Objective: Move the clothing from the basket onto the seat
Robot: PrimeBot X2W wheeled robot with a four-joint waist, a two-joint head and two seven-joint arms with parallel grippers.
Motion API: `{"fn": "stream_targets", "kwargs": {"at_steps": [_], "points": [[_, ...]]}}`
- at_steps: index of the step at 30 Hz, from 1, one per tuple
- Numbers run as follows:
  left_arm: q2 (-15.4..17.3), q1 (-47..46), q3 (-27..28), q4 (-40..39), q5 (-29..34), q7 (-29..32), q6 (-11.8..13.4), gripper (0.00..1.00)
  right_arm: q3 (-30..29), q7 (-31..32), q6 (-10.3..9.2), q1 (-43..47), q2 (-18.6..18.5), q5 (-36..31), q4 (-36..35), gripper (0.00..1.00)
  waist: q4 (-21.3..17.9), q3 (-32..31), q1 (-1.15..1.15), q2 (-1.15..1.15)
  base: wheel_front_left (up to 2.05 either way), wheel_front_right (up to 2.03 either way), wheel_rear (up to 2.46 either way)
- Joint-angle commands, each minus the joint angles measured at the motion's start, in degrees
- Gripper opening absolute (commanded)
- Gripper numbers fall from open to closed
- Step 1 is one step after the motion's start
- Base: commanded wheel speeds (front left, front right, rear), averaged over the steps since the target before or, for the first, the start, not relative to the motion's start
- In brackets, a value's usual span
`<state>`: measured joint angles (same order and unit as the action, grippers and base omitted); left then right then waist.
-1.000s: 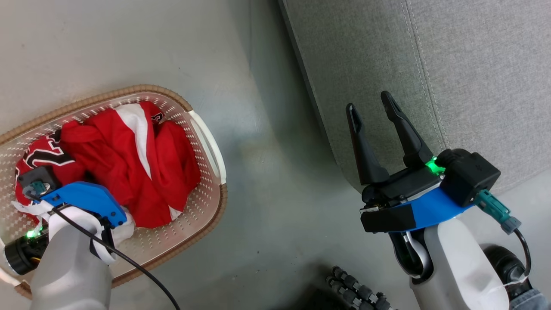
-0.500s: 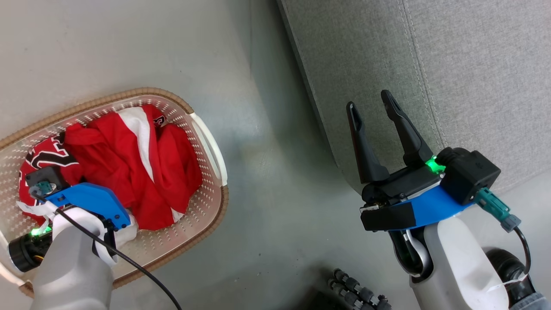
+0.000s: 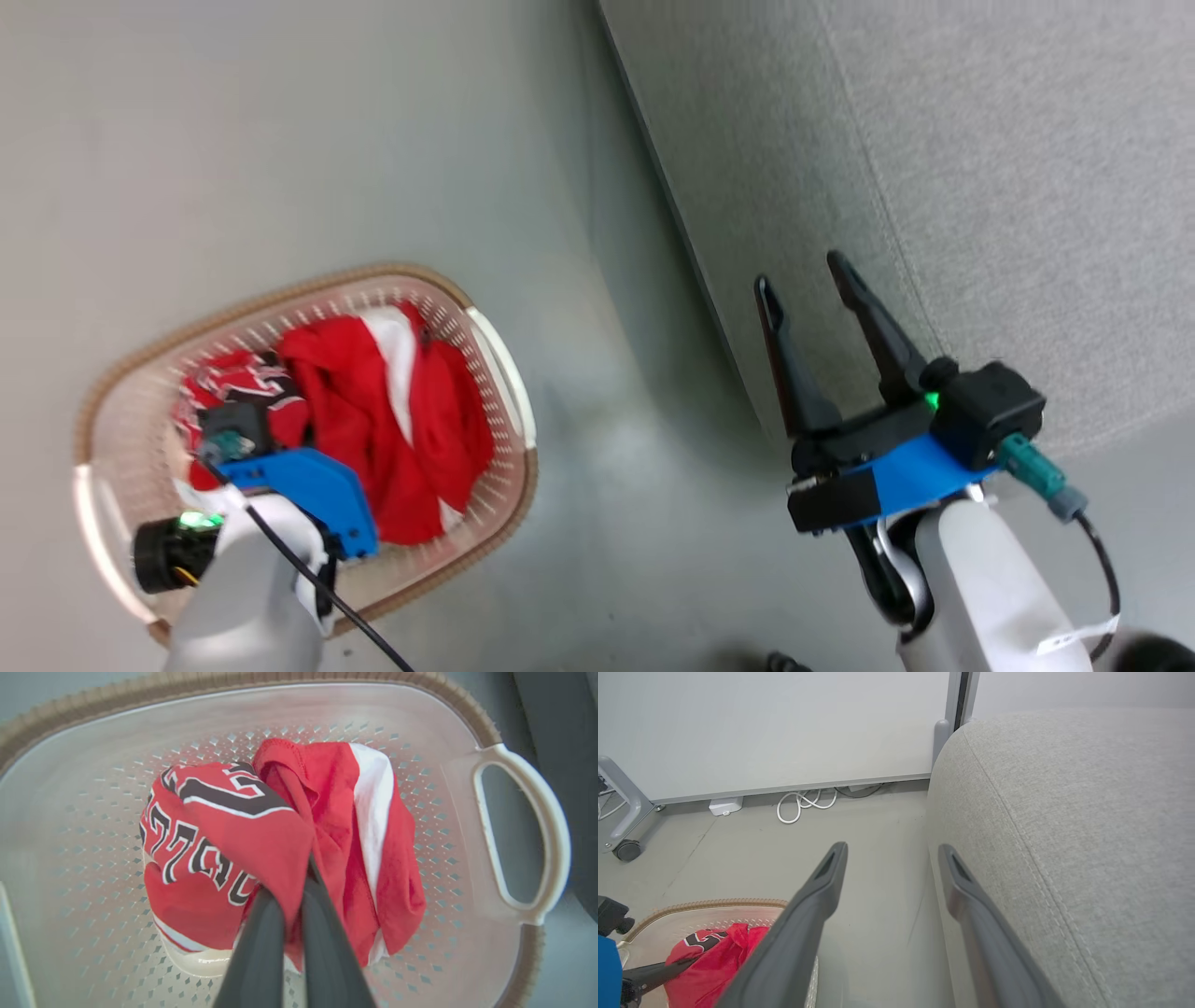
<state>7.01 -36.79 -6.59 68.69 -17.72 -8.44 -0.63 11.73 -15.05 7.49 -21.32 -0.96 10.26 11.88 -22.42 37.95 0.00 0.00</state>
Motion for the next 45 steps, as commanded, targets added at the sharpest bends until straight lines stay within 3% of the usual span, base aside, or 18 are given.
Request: {"fn": "stream_targets", "kwargs": {"at_steps": [1, 11, 18, 31, 37, 45], "points": [[-1.1, 1.0, -1.1, 0.8, 0.5, -1.2, -1.4, 0.00, -0.5, -0.2, 0.01, 2.0, -0.1, -1.2, 0.9, 1.00, 4.0, -8.3, 0.00, 0.00, 0.00, 0.00, 0.00], [-4.1, 4.1, -9.9, 1.8, 2.4, -3.6, -6.5, 0.00, -2.7, 0.0, 0.01, 9.5, -0.2, -6.7, 4.5, 1.00, 10.6, -25.3, 0.00, 0.00, 0.00, 0.00, 0.00], [-4.1, 7.4, -23.4, -9.5, -7.2, -1.8, -6.9, 0.00, -3.4, 2.2, 0.01, 13.6, -0.2, -8.4, 3.7, 1.00, 13.5, -32.4, 0.00, 0.00, 0.00, 0.00, 0.00], [-4.1, -0.2, -41.7, -22.9, -17.6, -0.4, -7.0, 0.00, -2.1, 5.8, 0.01, 17.9, -0.2, -8.9, 1.0, 1.00, 18.5, -38.0, 0.00, 0.00, 0.00, 0.00, 0.00], [-4.1, -5.3, -46.2, -25.7, -21.3, 0.0, -6.8, 0.00, -1.3, 6.9, 0.01, 18.8, -0.2, -8.9, -0.1, 1.00, 20.0, -38.7, 0.00, 0.00, 0.00, 0.00, 0.00], [-4.1, -10.1, -50.0, -27.6, -25.4, -1.4, -4.7, 0.00, -0.6, 7.5, 0.01, 19.4, -0.2, -8.8, -0.8, 1.00, 20.5, -39.3, 0.00, 0.00, 0.00, 0.00, 0.00]]}}
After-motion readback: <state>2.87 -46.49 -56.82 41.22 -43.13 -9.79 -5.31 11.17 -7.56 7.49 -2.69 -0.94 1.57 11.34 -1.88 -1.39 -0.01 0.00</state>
